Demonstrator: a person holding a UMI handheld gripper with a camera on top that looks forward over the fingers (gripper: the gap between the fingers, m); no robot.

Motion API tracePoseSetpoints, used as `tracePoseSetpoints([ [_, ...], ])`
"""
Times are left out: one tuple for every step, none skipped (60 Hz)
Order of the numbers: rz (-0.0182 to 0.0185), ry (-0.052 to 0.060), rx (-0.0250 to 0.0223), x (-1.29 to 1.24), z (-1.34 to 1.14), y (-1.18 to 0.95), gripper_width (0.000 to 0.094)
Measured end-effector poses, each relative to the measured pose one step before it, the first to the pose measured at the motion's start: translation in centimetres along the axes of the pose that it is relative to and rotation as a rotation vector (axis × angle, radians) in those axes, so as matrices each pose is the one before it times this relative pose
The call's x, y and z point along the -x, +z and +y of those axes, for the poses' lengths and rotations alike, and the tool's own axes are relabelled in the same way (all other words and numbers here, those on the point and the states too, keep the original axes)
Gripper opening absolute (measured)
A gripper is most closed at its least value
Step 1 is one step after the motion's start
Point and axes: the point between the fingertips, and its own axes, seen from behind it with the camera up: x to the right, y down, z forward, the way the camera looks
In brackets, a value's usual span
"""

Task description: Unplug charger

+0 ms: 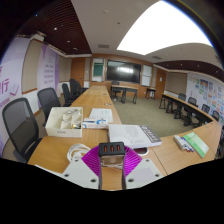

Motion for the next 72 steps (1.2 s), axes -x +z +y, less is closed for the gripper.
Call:
tracePoseSetpoints([
  [0.00260, 0.0045, 0.02146, 0.037, 0.750, 0.190, 0.0257],
  [0.00110, 0.0057, 0.01937, -0.181, 0.942, 0.291, 0.0262],
  [0.00031, 0.0063, 0.01629, -0.226, 0.908, 0.288, 0.0264],
  [-0.00283, 0.0067, 0.01177, -1.075, 1.399, 0.880, 0.0267],
  [0.00050, 0.0049, 0.01189, -0.332, 0.925, 0.315, 0.0272],
  [0.00101, 0.0000, 0.01125, -0.910, 1.399, 0.495, 0.0278],
  [0.00335, -0.0019, 0.01315, -0.308, 0.751, 0.359, 0.0284],
  [0.00570, -0.0027, 0.01351, -0.236, 0.835, 0.346, 0.0289],
  [0.00538, -0.0017, 0.01261, -0.308, 0.684, 0.265, 0.0291],
  [0.00389, 0.0000, 0.01014, -0.243, 0.586, 0.272, 0.0295],
  [0.00245, 0.0017, 0.00776, -0.225, 0.549, 0.222, 0.0304],
  [0.00059, 0.0025, 0.00586, -0.188, 0.482, 0.166, 0.0308],
  [-0.00128, 0.0030, 0.00500, -0.109, 0.430, 0.147, 0.0315],
  [-0.00264, 0.0032, 0.00492, -0.094, 0.409, 0.087, 0.0319],
  [-0.00346, 0.0036, 0.00405, -0.062, 0.351, 0.015, 0.0326],
  [-0.00348, 0.0032, 0.00377, -0.124, 0.219, -0.040, 0.0334],
  [-0.00046, 0.0023, 0.00439, -0.104, 0.129, -0.067, 0.0341],
  [-0.00280, 0.0027, -0.00132, -0.118, 0.372, 0.023, 0.0352],
  [-0.00252, 0.0008, 0.00046, -0.093, 0.436, -0.068, 0.0360],
  [-0.00380, -0.0002, 0.00239, -0.046, 0.270, -0.113, 0.0367],
  [-0.00401, -0.0007, 0.00456, -0.008, 0.249, -0.132, 0.0377],
  [-0.00367, -0.0010, 0.00518, -0.018, 0.258, -0.185, 0.0385],
  [-0.00269, -0.0002, 0.00349, -0.047, 0.202, -0.210, 0.0397],
  [-0.00133, -0.0010, 0.00213, -0.067, 0.158, -0.230, 0.0422],
  [-0.00348, -0.0003, 0.00084, 0.019, 0.124, -0.245, 0.0450],
  [-0.00294, 0.0005, 0.00225, 0.071, 0.085, -0.330, 0.0477],
  [-0.00436, -0.0004, 0.00396, -0.005, 0.089, -0.453, 0.0505],
  [-0.00391, -0.0004, 0.00338, 0.005, 0.197, -0.066, 0.0537],
  [-0.00508, 0.0009, 0.00518, 0.059, 0.221, -0.265, 0.0579],
  [-0.00550, 0.0008, 0.00704, 0.063, 0.191, -0.274, 0.0622],
  [-0.00582, 0.0005, 0.00779, 0.086, 0.216, -0.318, 0.0666],
  [-0.00574, 0.0001, 0.00774, 0.119, 0.207, -0.305, 0.0716],
  [-0.00522, 0.0002, 0.00713, 0.105, 0.198, -0.356, 0.0763],
  [-0.00386, -0.0003, 0.00650, 0.084, 0.181, -0.358, 0.0810],
  [-0.00271, 0.0005, 0.00511, 0.038, 0.209, -0.471, 0.0855],
  [-0.00118, -0.0005, 0.00816, 0.098, 0.207, -0.362, 0.0866],
  [0.00000, 0.0018, 0.00750, 0.009, 0.253, -0.301, 0.0849],
  [0.00191, 0.0007, 0.00841, 0.038, 0.200, -0.411, 0.0840],
  [0.00173, 0.0000, 0.00530, 0.012, 0.138, -0.415, 0.0839],
  [0.00193, -0.0001, 0.00298, 0.031, 0.099, -0.414, 0.0852],
  [0.00175, -0.0002, 0.00202, 0.051, 0.064, -0.439, 0.0862],
  [0.00224, -0.0004, 0.00211, 0.041, 0.073, -0.463, 0.0871],
  [0.00326, -0.0006, 0.00210, -0.023, 0.098, -0.570, 0.0868],
  [0.00514, -0.0010, 0.00084, -0.012, 0.028, -0.535, 0.0866],
  [0.00650, -0.0006, 0.00014, -0.014, 0.024, -0.551, 0.0860],
  [0.00669, -0.0019, -0.00079, -0.034, -0.004, -0.547, 0.0859],
  [0.00441, -0.0034, -0.00116, -0.080, 0.007, -0.541, 0.0858],
  [0.00595, -0.0033, -0.00453, 0.028, -0.084, -0.666, 0.0858],
  [0.00253, -0.0047, -0.00451, -0.053, -0.036, -0.570, 0.0858],
  [0.00443, -0.0041, -0.00468, 0.004, -0.050, -0.665, 0.0859],
  [0.00482, -0.0036, -0.00124, -0.034, 0.042, -0.690, 0.0859],
  [0.00501, -0.0031, 0.00316, 0.004, 0.118, -0.721, 0.0858],
  [0.00383, -0.0027, 0.00576, 0.028, 0.151, -0.775, 0.0857],
  [0.00240, -0.0024, 0.00472, 0.041, 0.146, -0.829, 0.0857],
  [0.00118, -0.0021, 0.00122, 0.094, 0.069, -0.869, 0.0858],
  [0.00113, -0.0020, -0.00204, 0.004, -0.102, -0.962, 0.0857],
  [0.00108, -0.0009, -0.00305, 0.100, 0.063, -0.927, 0.0858],
  [0.00196, -0.0019, -0.00112, 0.084, 0.111, -0.907, 0.0856],
  [0.00240, -0.0016, -0.00037, 0.036, 0.111, -0.907, 0.0857],
  [0.00223, -0.0017, -0.00038, 0.044, 0.134, -0.918, 0.0858],
  [0.00070, -0.0019, -0.00216, 0.093, 0.108, -0.898, 0.0859],
  [-0.00031, -0.0017, -0.00389, 0.114, 0.091, -0.891, 0.0858],
  [-0.00058, -0.0020, -0.00360, 0.109, 0.091, -0.875, 0.0856],
  [0.00071, -0.0020, -0.00226, 0.091, 0.137, -0.866, 0.0855],
  [0.00222, -0.0027, -0.00065, 0.034, 0.169, -0.838, 0.0856],
  [0.00346, -0.0028, -0.00057, -0.034, 0.212, -0.934, 0.0854],
  [0.00466, -0.0037, 0.00226, 0.054, 0.231, -0.993, 0.0853],
  [0.00425, -0.0032, 0.00115, 0.038, 0.199, -0.752, 0.0855],
  [0.00381, -0.0030, 0.00044, 0.003, 0.202, -0.821, 0.0855],
  [0.00237, -0.0023, -0.00083, 0.017, 0.154, -0.816, 0.0853],
  [0.00128, -0.0014, -0.00133, 0.066, 0.169, -0.785, 0.0855],
  [0.00047, -0.0010, -0.00043, 0.070, 0.194, -0.742, 0.0853],
])
